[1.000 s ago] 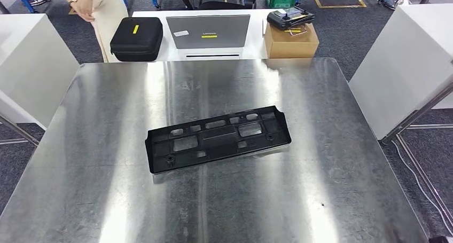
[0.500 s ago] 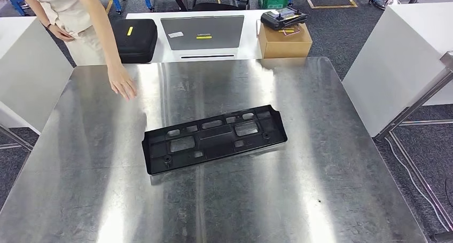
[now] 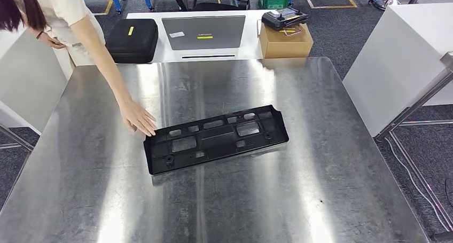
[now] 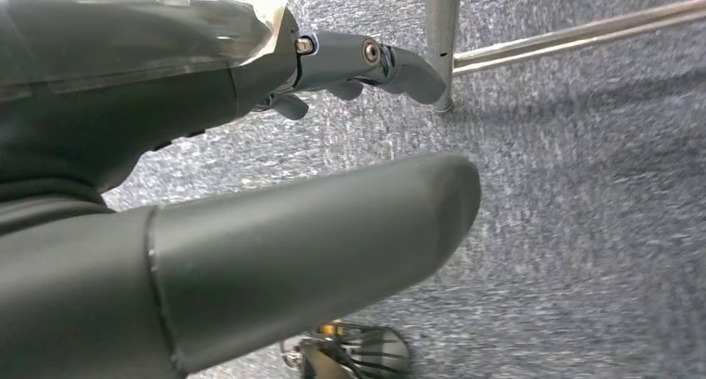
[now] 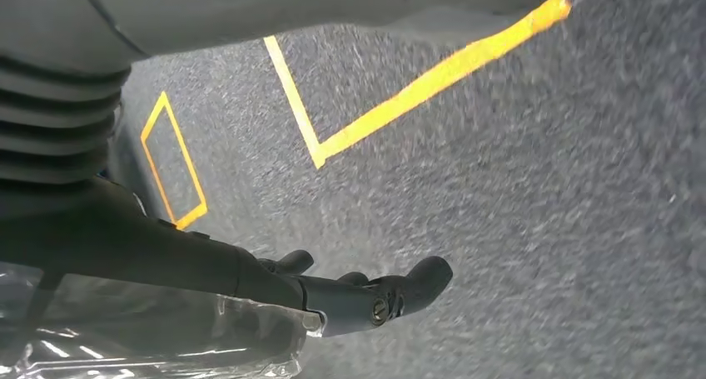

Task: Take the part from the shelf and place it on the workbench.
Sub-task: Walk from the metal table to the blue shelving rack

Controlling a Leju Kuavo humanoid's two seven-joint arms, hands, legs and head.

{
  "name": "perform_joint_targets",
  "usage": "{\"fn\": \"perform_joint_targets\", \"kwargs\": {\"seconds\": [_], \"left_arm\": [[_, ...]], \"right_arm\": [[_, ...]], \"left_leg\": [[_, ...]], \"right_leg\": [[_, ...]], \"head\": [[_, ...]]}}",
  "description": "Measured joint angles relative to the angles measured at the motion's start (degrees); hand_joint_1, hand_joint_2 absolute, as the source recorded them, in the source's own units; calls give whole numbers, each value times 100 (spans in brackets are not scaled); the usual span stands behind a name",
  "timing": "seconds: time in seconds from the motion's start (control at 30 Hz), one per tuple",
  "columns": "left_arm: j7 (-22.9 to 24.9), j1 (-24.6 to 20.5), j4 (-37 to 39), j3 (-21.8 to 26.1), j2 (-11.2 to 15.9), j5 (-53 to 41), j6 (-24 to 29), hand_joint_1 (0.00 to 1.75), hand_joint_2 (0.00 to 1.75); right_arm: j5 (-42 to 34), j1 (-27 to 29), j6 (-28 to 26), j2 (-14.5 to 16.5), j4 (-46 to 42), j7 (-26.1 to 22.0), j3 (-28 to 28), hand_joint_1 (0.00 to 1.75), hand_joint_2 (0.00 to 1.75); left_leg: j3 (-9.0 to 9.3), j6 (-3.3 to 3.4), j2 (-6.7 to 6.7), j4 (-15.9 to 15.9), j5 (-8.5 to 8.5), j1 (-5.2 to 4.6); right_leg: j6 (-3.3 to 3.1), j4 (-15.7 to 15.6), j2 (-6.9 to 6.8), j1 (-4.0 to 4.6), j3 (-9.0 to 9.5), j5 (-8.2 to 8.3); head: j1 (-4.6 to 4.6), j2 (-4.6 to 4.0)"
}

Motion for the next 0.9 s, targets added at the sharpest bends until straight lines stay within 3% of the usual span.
{"fn": "perform_joint_targets", "kwargs": {"seconds": [0.23, 0.43, 0.57, 0.63, 0.7, 0.77, 0.8, 0.83, 0.9], "left_arm": [[509, 4, 1, -200, 44, -208, -118, 0, 0], [640, 9, 1, -339, 95, -346, -219, 0, 0], [652, 9, 2, -384, 117, -370, -268, 0, 0], [662, 9, 4, -391, 117, -368, -283, 0, 0], [667, 17, 4, -392, 120, -365, -288, 0, 0], [669, 29, 4, -392, 122, -364, -290, 0, 0], [669, 32, 4, -392, 123, -364, -290, 0, 0], [670, 32, 4, -392, 123, -363, -290, 0, 0], [670, 31, 4, -392, 124, -363, -294, 0, 0]], "right_arm": [[-29, -35, 141, -91, 151, -58, 1, 0, 0], [-88, -41, 149, -108, 226, 64, -11, 0, 0], [-101, -36, 148, -115, 258, 143, -31, 0, 0], [-92, -32, 148, -128, 269, 171, -35, 0, 0], [-88, -31, 148, -136, 280, 182, -36, 0, 0], [-88, -21, 148, -139, 287, 190, -37, 0, 0], [-88, -13, 148, -141, 289, 192, -37, 0, 0], [-88, -5, 148, -145, 291, 194, -38, 0, 0], [-87, -4, 148, -155, 293, 195, -38, 0, 0]], "left_leg": [[-1, -2, -1, 2, 1, -33], [0, 8, -1, 5, 0, -60], [21, 66, 12, -34, 63, -63], [50, 113, 43, -113, 156, -27], [32, 132, 82, -155, 206, -11], [-8, 119, 116, -151, 226, -3], [-20, 105, 128, -147, 233, 7], [-26, 88, 134, -139, 237, 23], [-43, 30, 137, -94, 224, 56]], "right_leg": [[9, 0, 0, -27, -2, 2], [24, -1, 0, -58, -2, 7], [81, 6, 5, -74, -18, 25], [123, 201, -13, -82, -124, -108], [147, 840, -35, -145, -419, -438], [220, 1584, -44, -241, -732, -693], [291, 1721, -53, -290, -774, -701], [381, 1604, -66, -338, -692, -609], [560, 802, -107, -439, -267, -310]], "head": [[-2, 0], [-2, 0], [-4, 0], [15, 0], [51, 0], [67, 0], [67, 0], [67, 0], [75, 0]]}}
